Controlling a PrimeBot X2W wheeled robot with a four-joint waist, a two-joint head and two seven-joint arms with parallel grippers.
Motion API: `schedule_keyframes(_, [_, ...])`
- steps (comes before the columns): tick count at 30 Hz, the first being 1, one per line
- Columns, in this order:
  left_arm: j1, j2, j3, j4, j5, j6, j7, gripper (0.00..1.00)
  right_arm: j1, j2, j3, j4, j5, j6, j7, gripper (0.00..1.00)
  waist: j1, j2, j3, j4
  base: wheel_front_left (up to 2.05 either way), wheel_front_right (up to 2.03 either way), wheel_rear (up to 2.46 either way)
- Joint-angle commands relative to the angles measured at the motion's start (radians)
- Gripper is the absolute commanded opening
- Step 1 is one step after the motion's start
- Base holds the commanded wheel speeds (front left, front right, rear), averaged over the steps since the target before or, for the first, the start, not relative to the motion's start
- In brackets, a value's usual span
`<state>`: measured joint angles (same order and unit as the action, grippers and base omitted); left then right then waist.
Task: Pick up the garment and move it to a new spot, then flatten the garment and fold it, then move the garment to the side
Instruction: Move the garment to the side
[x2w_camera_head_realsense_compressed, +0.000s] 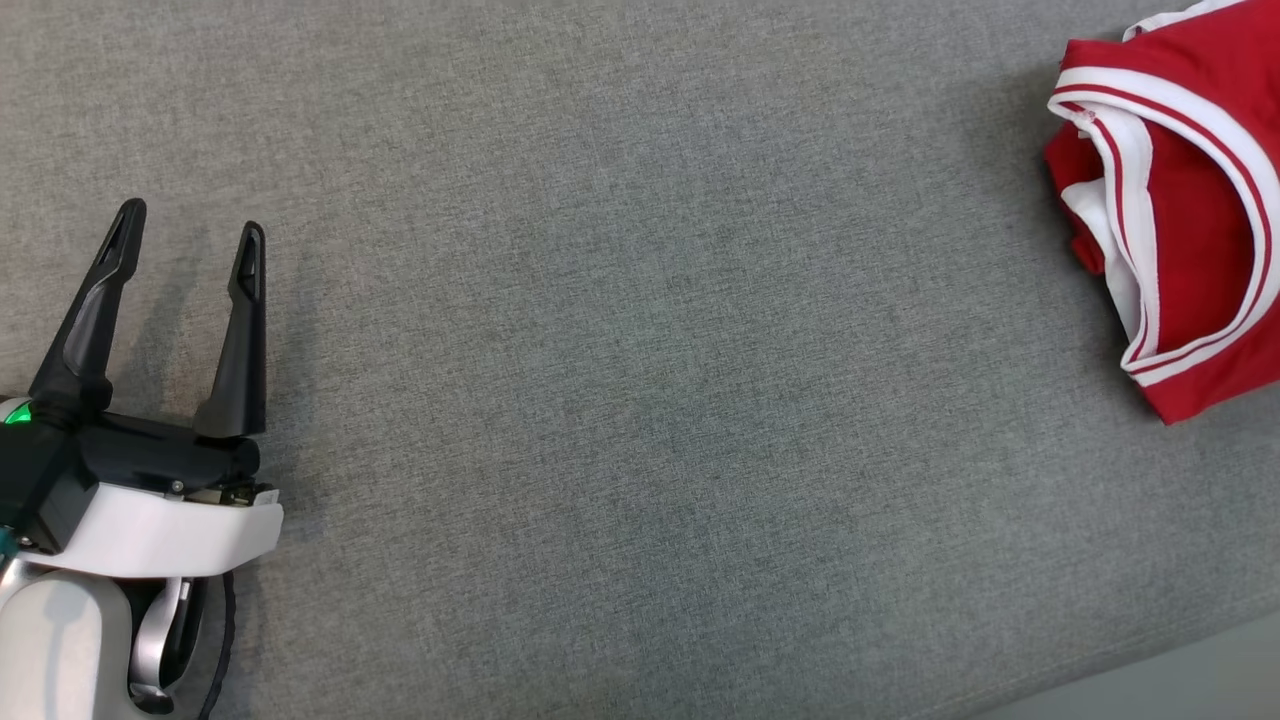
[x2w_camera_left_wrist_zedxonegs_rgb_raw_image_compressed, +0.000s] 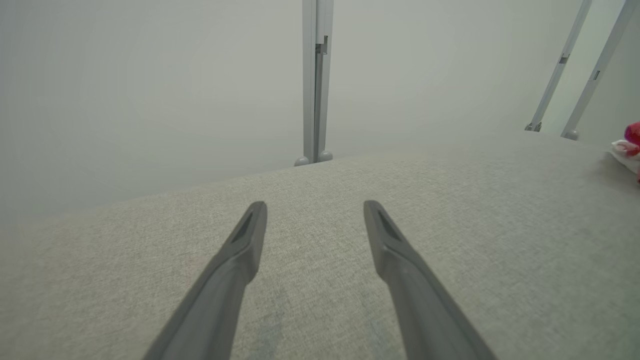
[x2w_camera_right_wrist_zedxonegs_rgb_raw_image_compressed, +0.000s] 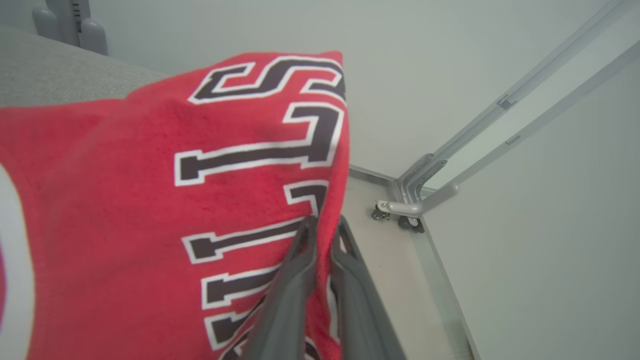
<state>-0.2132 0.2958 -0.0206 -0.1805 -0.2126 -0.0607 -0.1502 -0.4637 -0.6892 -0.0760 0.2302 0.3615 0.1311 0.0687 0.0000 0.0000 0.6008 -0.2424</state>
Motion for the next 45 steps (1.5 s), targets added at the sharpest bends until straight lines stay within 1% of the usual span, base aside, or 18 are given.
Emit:
schedule_keyframes(1, [-0.017, 0.003, -0.002, -0.004, 0.006, -0.004, 0.000, 1.00, -0.013, 0.008, -0.008, 0.017, -0.007, 0.000, -0.014, 0.48, 0.0000, 0.0000, 0.005, 0.000, 0.00, 0.00, 0.00])
schedule_keyframes(2, [-0.020, 0.004, -0.004, -0.005, 0.006, -0.005, 0.002, 1.00, -0.018, 0.023, -0.009, 0.031, -0.006, 0.000, -0.026, 1.00, 0.0000, 0.0000, 0.007, 0.001, 0.00, 0.00, 0.00])
schedule_keyframes(5, [-0.024, 0.008, -0.007, -0.004, 0.005, -0.005, 0.003, 1.00, -0.014, 0.062, -0.030, 0.076, -0.010, 0.000, -0.054, 1.00, 0.0000, 0.0000, 0.007, 0.001, 0.00, 0.00, 0.00])
schedule_keyframes(8, [-0.014, 0.009, -0.009, 0.007, 0.001, -0.005, -0.002, 1.00, 0.009, 0.118, -0.065, 0.109, 0.000, 0.000, -0.087, 1.00, 0.0000, 0.0000, -0.008, 0.002, 0.00, 0.00, 0.00])
schedule_keyframes(11, [0.006, 0.007, -0.012, 0.019, -0.005, -0.002, -0.005, 1.00, 0.036, 0.177, -0.109, 0.126, -0.005, 0.000, -0.125, 1.00, 0.0000, 0.0000, -0.033, 0.003, 0.00, 0.00, 0.00])
schedule_keyframes(14, [0.021, -0.001, -0.015, 0.035, -0.010, 0.004, -0.013, 1.00, 0.067, 0.237, -0.149, 0.117, -0.020, 0.000, -0.169, 1.00, 0.0000, 0.0000, -0.067, 0.006, 0.00, 0.00, 0.00])
schedule_keyframes(17, [0.034, -0.012, -0.016, 0.053, -0.018, 0.010, -0.026, 1.00, 0.102, 0.303, -0.176, 0.082, -0.045, 0.000, -0.206, 1.00, 0.0000, 0.0000, -0.114, 0.008, 0.00, 0.00, 0.00])
schedule_keyframes(18, [0.034, -0.012, -0.016, 0.053, -0.018, 0.010, -0.026, 1.00, 0.102, 0.303, -0.176, 0.082, -0.045, 0.000, -0.206, 1.00, 0.0000, 0.0000, -0.114, 0.008, 0.00, 0.00, 0.00])
schedule_keyframes(22, [0.062, -0.031, -0.014, 0.075, -0.036, 0.022, -0.042, 1.00, 0.146, 0.398, -0.192, 0.005, -0.082, 0.000, -0.228, 1.00, 0.0000, 0.0000, -0.177, 0.016, 0.00, 0.00, 0.00])
schedule_keyframes(27, [0.099, -0.050, -0.015, 0.100, -0.048, 0.036, -0.058, 1.00, 0.205, 0.499, -0.155, -0.109, -0.119, 0.000, -0.224, 1.00, 0.0000, 0.0000, -0.248, 0.041, 0.00, 0.00, 0.00])
schedule_keyframes(30, [0.118, -0.069, -0.014, 0.112, -0.059, 0.045, -0.067, 1.00, 0.232, 0.545, -0.115, -0.168, -0.140, 0.000, -0.203, 1.00, 0.0000, 0.0000, -0.282, 0.065, 0.00, 0.00, 0.00])
schedule_keyframes(36, [0.156, -0.096, -0.021, 0.141, -0.069, 0.056, -0.083, 1.00, 0.278, 0.592, -0.030, -0.236, -0.158, 0.000, -0.155, 1.00, 0.0000, 0.0000, -0.349, 0.130, 0.00, 0.00, 0.00])
schedule_keyframes(40, [0.187, -0.109, -0.021, 0.165, -0.073, 0.067, -0.089, 1.00, 0.320, 0.606, -0.010, -0.255, -0.168, 0.000, -0.125, 1.00, 0.0000, 0.0000, -0.396, 0.179, 0.00, 0.00, 0.00])
schedule_keyframes(45, [0.235, -0.113, -0.018, 0.184, -0.080, 0.073, -0.093, 1.00, 0.365, 0.611, 0.014, -0.269, -0.172, 0.000, -0.102, 1.00, 0.0000, 0.0000, -0.449, 0.216, 0.00, 0.00, 0.00])
